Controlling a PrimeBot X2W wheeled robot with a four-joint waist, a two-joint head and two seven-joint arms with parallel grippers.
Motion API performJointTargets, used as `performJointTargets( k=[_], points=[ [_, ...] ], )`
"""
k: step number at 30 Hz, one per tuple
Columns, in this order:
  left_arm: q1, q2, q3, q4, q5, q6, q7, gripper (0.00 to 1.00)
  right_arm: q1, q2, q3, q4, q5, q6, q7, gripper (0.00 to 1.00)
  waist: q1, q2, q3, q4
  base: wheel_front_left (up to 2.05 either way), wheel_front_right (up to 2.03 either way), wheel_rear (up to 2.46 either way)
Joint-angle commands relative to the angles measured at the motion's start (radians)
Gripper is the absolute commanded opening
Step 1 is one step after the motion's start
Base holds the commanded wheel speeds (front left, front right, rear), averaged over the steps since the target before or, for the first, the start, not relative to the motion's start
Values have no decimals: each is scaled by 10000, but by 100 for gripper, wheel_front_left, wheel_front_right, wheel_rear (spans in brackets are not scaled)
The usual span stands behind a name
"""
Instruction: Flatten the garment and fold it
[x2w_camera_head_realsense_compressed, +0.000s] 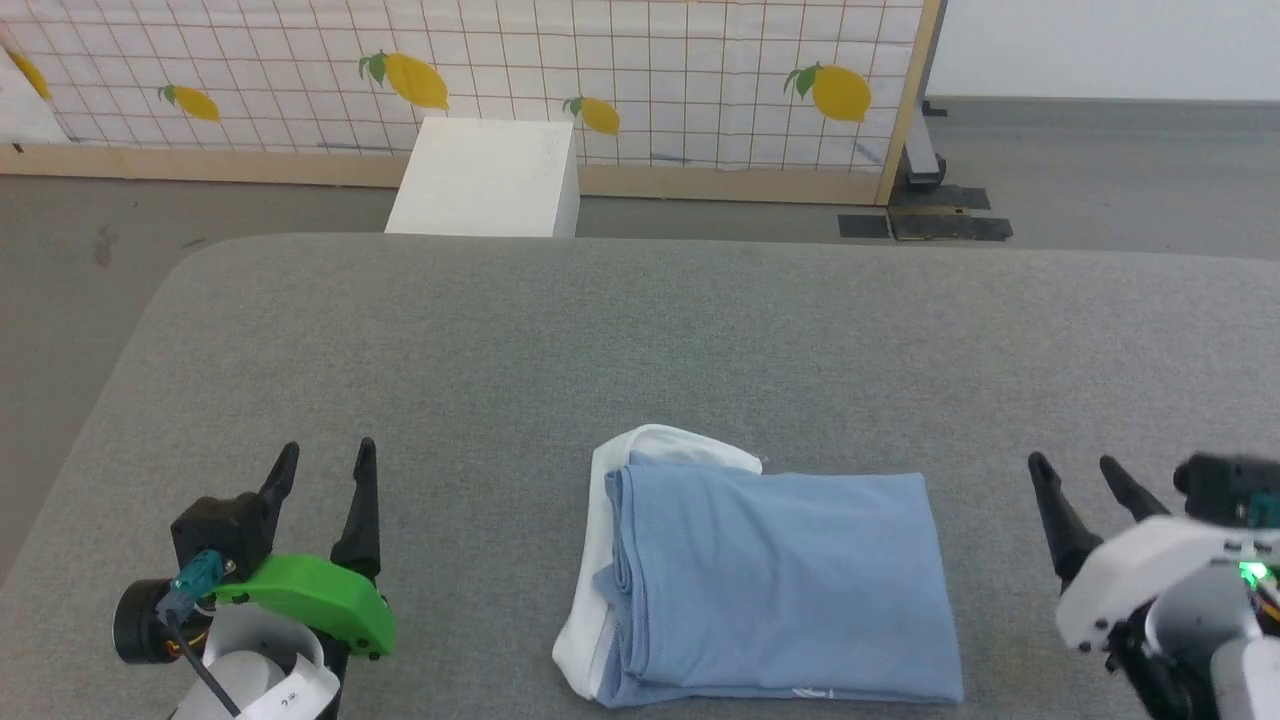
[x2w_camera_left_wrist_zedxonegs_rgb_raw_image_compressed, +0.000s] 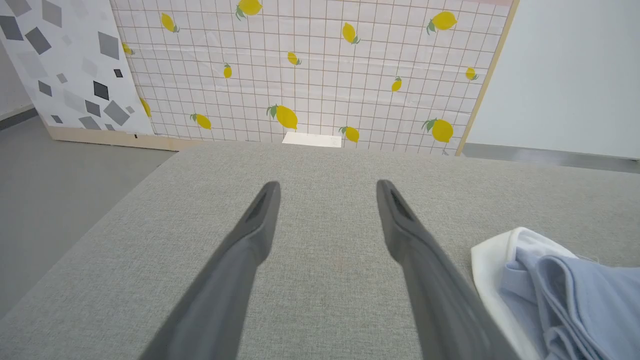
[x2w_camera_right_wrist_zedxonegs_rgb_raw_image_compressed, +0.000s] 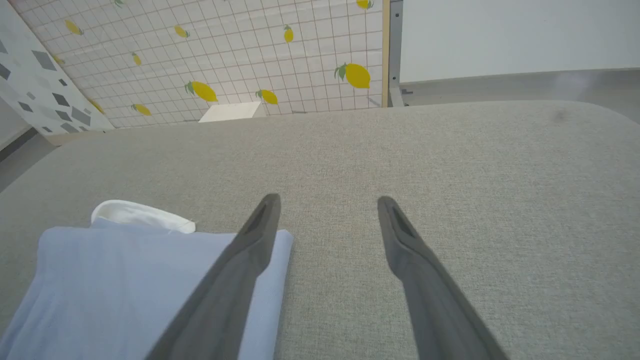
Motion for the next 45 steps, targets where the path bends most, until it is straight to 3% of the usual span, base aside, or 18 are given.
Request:
performJointTargets(
  k=[1, 8, 14, 20, 37, 38, 40, 45],
  points=[
    [100, 99, -2, -67, -78, 55, -27, 100, -410, -245, 121, -13, 218, -13, 715, 100, 0, 0, 107, 33, 0, 0, 0],
    [-101, 178, 20, -457, -62, 94, -37, 100, -1549, -1535, 1466, -415, 1442, -13, 5798, 100, 0, 0, 769, 311, 0, 0, 0],
    [-362, 95, 0, -625, -88, 104, -72, 100, -1957, -2029, 2359, -502, 2056, -13, 7959, 100, 0, 0, 1447, 662, 0, 0, 0],
    [-648, -8, -25, -539, -132, 33, -139, 100, -2020, -2129, 2837, 60, 2199, -13, 8366, 100, 0, 0, 1931, 964, 0, 0, 0],
    [-1096, -133, -63, -111, -183, -171, -283, 100, -2171, -2007, 4617, 1137, 3227, -13, 7747, 100, 0, 0, 2303, 1028, 0, 0, 0],
    [-1113, -141, -73, -93, -183, -182, -289, 100, -2196, -2042, 4656, 1210, 3259, -13, 7789, 35, 0, 0, 2295, 1037, 0, 0, 0],
    [-1137, -153, -81, -58, -185, -193, -298, 100, -2231, -2111, 4681, 1315, 3286, -13, 7817, 0, 0, 0, 2273, 1051, 0, 0, 0],
    [-1125, -167, -71, 29, -217, -208, -317, 100, -2363, -2281, 4634, 1331, 3260, -13, 7762, 0, 0, 0, 2164, 1071, 0, 0, 0]
  ],
)
